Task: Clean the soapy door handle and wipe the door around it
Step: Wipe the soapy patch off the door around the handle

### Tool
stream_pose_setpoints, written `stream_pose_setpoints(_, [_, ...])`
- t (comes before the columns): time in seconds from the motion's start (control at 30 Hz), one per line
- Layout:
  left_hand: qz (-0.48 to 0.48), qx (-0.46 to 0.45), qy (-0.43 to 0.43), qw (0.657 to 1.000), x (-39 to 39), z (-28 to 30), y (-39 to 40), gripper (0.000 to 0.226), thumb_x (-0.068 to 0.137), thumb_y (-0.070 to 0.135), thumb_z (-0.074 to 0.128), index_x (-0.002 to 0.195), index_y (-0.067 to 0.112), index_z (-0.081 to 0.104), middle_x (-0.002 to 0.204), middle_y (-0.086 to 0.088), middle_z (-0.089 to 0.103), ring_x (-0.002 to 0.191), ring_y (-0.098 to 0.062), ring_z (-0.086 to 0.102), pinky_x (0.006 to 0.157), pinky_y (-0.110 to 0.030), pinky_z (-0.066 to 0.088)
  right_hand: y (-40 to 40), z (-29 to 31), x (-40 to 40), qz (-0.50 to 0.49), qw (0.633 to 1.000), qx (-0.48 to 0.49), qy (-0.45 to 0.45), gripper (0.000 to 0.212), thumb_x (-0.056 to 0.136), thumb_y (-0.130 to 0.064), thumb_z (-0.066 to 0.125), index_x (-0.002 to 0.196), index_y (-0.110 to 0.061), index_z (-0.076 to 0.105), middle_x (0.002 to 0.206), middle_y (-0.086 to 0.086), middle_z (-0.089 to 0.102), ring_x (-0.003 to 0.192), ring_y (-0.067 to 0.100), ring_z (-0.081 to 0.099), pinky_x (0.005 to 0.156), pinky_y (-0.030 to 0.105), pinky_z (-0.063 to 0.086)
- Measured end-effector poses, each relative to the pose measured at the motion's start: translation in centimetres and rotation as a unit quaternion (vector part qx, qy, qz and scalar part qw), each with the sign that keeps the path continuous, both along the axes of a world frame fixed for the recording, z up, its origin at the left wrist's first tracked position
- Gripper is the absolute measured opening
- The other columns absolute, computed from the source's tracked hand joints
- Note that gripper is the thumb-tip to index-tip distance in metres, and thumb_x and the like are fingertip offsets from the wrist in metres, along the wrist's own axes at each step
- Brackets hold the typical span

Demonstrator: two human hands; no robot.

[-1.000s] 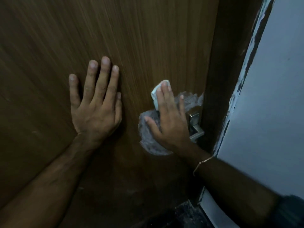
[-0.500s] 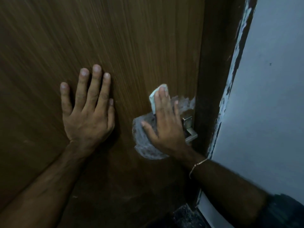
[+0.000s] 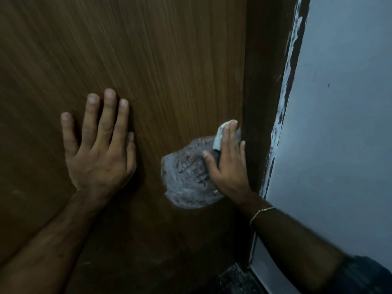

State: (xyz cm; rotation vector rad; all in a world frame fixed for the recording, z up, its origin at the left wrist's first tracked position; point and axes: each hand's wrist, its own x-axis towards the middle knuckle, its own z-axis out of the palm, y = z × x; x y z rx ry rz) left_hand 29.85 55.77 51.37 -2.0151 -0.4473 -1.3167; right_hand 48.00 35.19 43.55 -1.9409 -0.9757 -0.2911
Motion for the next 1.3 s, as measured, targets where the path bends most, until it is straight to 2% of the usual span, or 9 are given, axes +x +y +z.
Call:
stream_pose_setpoints(0.17, [-0.023,-0.034,-0.002,0.999,0.3,-0.5,1.0,0.065,0.106,0.036,0.04,0.165,0.019,0.019,0.174,-0.001,0.011,0.161,-0.023,0.008,0.114,-0.07,0.032,0.7,1.4,0.2,0.005,0.999,0.041,0.005,0.087,0.097,-0.054,0.041,0.159,-0.012,-0.004,0.167,0.002,-0.012,0.154,0.013,-0.01,0.125,0.048,-0.005])
stream_pose_setpoints(0.37, [-0.008,-0.024,0.005,1.0,0.1,-0.4,0.8,0.065,0.106,0.036,0.04,0.165,0.019,0.02,0.173,-0.002,0.012,0.161,-0.024,0.01,0.116,-0.07,0.029,-0.1,-0.4,0.0,-0.009,0.994,0.034,0.106,0.085,0.099,-0.053,0.039,0.158,-0.015,-0.009,0.167,-0.001,-0.016,0.154,0.013,-0.01,0.125,0.051,-0.006])
stream_pose_setpoints(0.47, [-0.017,-0.041,0.011,0.999,0.1,-0.3,0.7,0.065,0.107,0.034,0.041,0.165,0.019,0.018,0.174,-0.001,0.01,0.161,-0.024,0.009,0.114,-0.071,0.032,0.0,-0.5,-0.6,0.002,0.994,0.046,0.096,0.086,0.097,-0.057,0.035,0.159,-0.017,-0.008,0.166,-0.003,-0.017,0.153,0.009,-0.013,0.124,0.043,-0.011])
stream_pose_setpoints(0.67, [-0.017,-0.046,0.018,0.999,0.0,-0.1,0.4,0.065,0.106,0.033,0.041,0.165,0.018,0.019,0.174,-0.002,0.01,0.161,-0.024,0.008,0.111,-0.071,0.035,-0.1,-1.4,-0.9,-0.007,0.986,0.039,0.165,0.081,0.1,-0.056,0.033,0.159,-0.017,-0.008,0.167,-0.002,-0.015,0.154,0.012,-0.011,0.125,0.047,-0.008])
stream_pose_setpoints(0.77, [-0.017,-0.049,0.018,0.999,-0.1,-0.1,0.3,0.065,0.106,0.033,0.042,0.165,0.018,0.019,0.174,-0.002,0.01,0.161,-0.024,0.007,0.112,-0.071,0.035,0.3,-0.5,-0.6,-0.006,0.989,0.073,0.129,0.078,0.1,-0.055,0.03,0.159,-0.018,-0.007,0.167,-0.002,-0.014,0.153,0.01,-0.012,0.124,0.042,-0.012])
stream_pose_setpoints(0.93, [-0.026,-0.051,0.024,0.998,-0.2,-0.1,0.5,0.065,0.106,0.034,0.04,0.165,0.018,0.018,0.174,-0.002,0.01,0.161,-0.024,0.007,0.113,-0.071,0.032,0.9,0.9,-0.4,-0.007,0.986,0.087,0.143,0.08,0.1,-0.054,0.034,0.158,-0.019,-0.01,0.166,-0.002,-0.017,0.153,0.014,-0.012,0.125,0.049,-0.008])
stream_pose_setpoints(1.03, [-0.013,-0.028,0.015,0.999,0.0,-0.3,1.1,0.065,0.105,0.036,0.039,0.165,0.018,0.021,0.173,-0.003,0.013,0.16,-0.025,0.01,0.118,-0.068,0.027,1.6,4.5,0.7,-0.008,0.99,0.118,0.075,0.081,0.1,-0.051,0.037,0.159,-0.015,-0.007,0.167,0.002,-0.016,0.154,0.015,-0.012,0.125,0.047,-0.008])
stream_pose_setpoints(1.2, [-0.021,-0.052,0.007,0.998,0.4,-1.1,2.4,0.066,0.105,0.038,0.039,0.165,0.019,0.02,0.173,-0.003,0.013,0.16,-0.027,0.012,0.114,-0.069,0.033,2.8,12.3,3.5,-0.027,0.987,0.151,-0.043,0.081,0.1,-0.048,0.037,0.157,-0.003,0.002,0.166,0.017,-0.006,0.155,0.027,-0.005,0.124,0.044,-0.001])
stream_pose_setpoints(1.3, [-0.018,-0.04,0.006,0.999,0.4,-1.0,2.5,0.066,0.105,0.038,0.04,0.165,0.019,0.021,0.173,-0.003,0.014,0.16,-0.027,0.012,0.114,-0.069,0.033,3.2,12.9,4.0,-0.032,0.984,0.161,-0.067,0.08,0.101,-0.049,0.035,0.157,-0.002,0.004,0.166,0.017,-0.003,0.155,0.028,-0.002,0.124,0.046,0.002])
